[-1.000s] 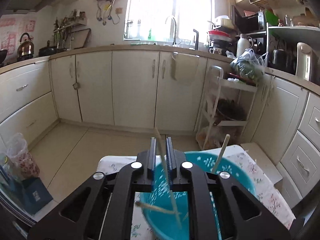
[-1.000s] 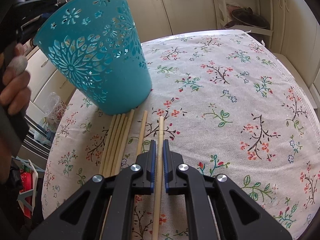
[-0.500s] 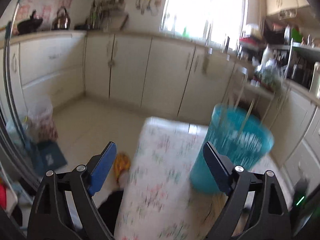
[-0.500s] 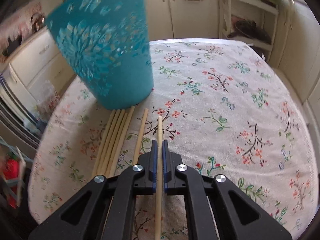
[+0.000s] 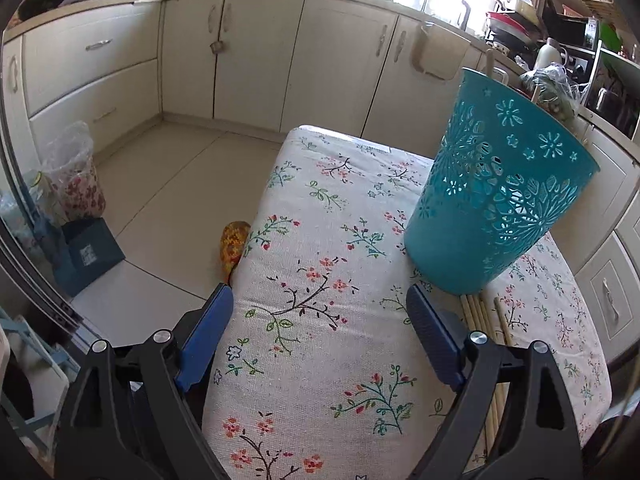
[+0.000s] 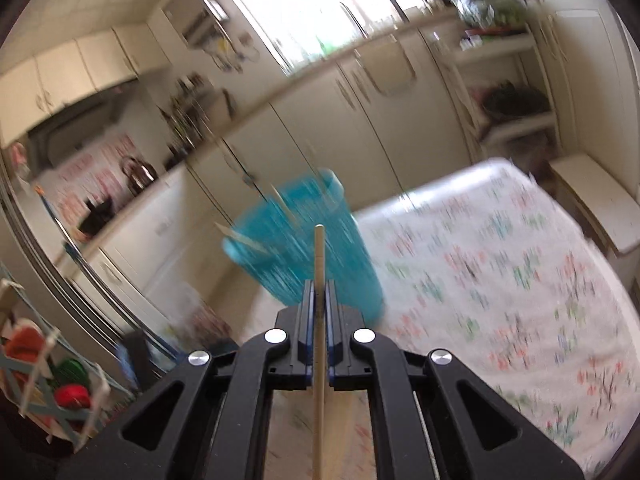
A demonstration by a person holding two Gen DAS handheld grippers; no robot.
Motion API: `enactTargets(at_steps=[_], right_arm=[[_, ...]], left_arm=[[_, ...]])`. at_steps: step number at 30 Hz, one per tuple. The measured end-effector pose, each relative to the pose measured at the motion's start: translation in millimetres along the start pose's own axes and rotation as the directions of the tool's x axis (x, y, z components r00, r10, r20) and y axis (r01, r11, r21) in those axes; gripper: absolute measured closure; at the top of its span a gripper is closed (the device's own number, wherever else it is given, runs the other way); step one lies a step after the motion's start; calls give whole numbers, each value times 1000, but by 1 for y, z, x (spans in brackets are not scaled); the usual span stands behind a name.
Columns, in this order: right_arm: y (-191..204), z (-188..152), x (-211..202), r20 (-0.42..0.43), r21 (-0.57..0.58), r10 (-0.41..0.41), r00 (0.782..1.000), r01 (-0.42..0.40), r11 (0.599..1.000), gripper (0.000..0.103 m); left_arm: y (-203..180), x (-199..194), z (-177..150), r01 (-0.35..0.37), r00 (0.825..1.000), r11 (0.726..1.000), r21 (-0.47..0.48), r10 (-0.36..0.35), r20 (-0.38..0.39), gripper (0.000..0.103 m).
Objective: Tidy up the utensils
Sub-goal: 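Carry the chopstick in the right gripper over the basket and release it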
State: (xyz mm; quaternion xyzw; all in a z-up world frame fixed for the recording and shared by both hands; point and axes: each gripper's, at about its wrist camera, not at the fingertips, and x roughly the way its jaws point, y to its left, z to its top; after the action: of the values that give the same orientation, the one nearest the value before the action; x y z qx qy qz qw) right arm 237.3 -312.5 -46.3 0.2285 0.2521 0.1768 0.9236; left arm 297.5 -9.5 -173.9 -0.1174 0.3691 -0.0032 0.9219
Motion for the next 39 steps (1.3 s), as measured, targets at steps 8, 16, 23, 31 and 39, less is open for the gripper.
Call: enactTargets(at_steps=[8,16,23,31,39], right_arm=[[42,82,31,246,-32,18,969,-10,999,97],[41,86,87,322,-59,-136,937,163,985,97],[33,60,106,242,-123,-180,953,214,969,97],[33,36,50,222,-154,-177,959,214,965,81],[1,-50,39,-84,-139,-281,956,268,954,79]], left_arm=[[0,3,-2,27,1000,1000,-7,-27,0,19],[1,5,-2,48,999,999,-15,-49,-9,19],[1,8,-2,57,998,998,-19,-57,-20,19],[3,10,-2,51,998,998,-32,-52,-23,19],[2,12,-3,40,999,999,-30,-41,-34,18]])
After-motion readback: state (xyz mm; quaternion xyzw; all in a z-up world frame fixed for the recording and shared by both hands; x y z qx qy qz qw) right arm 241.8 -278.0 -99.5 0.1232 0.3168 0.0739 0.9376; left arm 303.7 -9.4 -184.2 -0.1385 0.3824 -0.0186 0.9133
